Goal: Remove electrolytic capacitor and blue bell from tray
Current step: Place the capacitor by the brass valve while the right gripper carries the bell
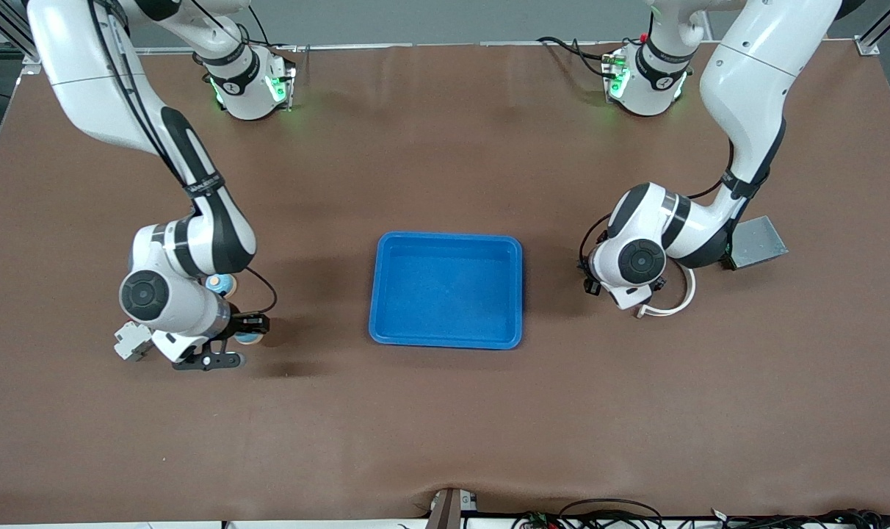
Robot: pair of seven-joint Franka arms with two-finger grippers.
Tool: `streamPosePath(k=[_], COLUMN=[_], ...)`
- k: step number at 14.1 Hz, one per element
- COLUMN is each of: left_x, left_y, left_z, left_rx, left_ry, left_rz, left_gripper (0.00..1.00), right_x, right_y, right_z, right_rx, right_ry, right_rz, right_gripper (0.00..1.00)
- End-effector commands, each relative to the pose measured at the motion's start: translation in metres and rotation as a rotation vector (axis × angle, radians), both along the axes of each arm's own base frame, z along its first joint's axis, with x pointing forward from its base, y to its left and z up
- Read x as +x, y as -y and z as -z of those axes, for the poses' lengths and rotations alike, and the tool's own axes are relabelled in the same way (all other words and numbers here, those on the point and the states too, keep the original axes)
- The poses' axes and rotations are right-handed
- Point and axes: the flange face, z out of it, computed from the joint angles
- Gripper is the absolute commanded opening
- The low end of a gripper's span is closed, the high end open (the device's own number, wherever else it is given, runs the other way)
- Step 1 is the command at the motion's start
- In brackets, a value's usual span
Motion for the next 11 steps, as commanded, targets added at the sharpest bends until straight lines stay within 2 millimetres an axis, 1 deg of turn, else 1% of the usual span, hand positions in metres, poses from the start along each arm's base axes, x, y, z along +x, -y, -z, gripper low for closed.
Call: streamPosePath(k=[1,3,6,8,9,10,11], left_x=[0.017,0.031,0.057,0.083,0.094,0.102,0.11], left_y=[0.004,0.011,0.008,-0.001,-0.006,-0.008,-0.017], left_z=[-0.025,-0.05,-0.097,-0.145,-0.17,-0.188,-0.201], left_rx=[-0.017,-0.025,-0.025,-0.029,-0.031,-0.04,-0.047], left_ry=[0.045,0.09,0.117,0.148,0.168,0.193,0.221], left_rz=[0.001,0.0,0.017,-0.01,-0.021,-0.032,-0.05], left_gripper=[1.0,1.0,1.0,1.0,1.0,1.0,1.0], right_x=[-0.01,-0.013,-0.014,-0.015,-0.015,-0.014,-0.014], right_y=[0.025,0.043,0.074,0.084,0.095,0.1,0.101], right_z=[-0.005,0.003,0.009,0.011,0.015,0.015,0.016], right_rx=[0.026,0.03,0.034,0.034,0.035,0.034,0.034], right_ry=[0.012,0.027,0.031,0.054,0.061,0.075,0.077], right_rz=[-0.055,-0.087,-0.121,-0.149,-0.151,-0.157,-0.166], right_gripper=[0.0,0.0,0.0,0.0,0.0,0.0,0.0])
